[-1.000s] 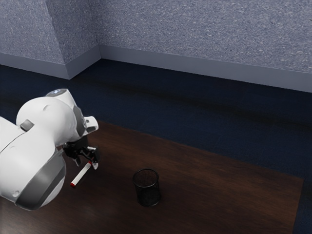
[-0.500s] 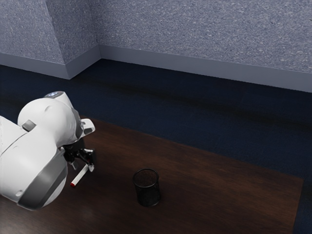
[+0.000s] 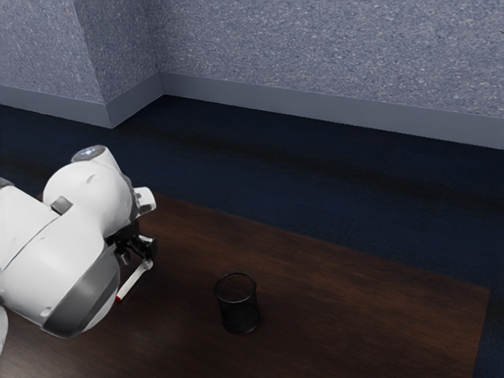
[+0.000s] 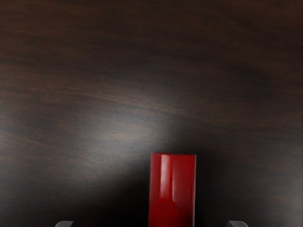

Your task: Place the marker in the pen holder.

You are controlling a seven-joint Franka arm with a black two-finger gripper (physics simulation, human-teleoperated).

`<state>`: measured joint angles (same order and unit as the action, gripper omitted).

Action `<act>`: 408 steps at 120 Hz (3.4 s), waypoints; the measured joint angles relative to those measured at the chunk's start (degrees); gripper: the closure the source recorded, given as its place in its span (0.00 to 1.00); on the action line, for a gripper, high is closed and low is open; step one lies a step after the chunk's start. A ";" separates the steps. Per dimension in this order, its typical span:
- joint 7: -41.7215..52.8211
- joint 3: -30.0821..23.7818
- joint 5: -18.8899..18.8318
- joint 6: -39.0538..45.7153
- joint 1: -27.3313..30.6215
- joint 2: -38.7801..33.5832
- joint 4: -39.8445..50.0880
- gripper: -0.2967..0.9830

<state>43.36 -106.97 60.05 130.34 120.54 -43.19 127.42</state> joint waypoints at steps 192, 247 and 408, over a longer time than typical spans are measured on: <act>-3.05 -0.78 1.50 -1.73 -0.73 0.37 0.23 0.79; -4.23 1.30 0.74 -1.85 -3.23 1.38 -0.19 0.84; 5.69 27.56 39.32 38.68 -72.87 -7.36 18.34 0.84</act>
<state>49.05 -79.41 99.36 169.01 47.67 -50.56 145.76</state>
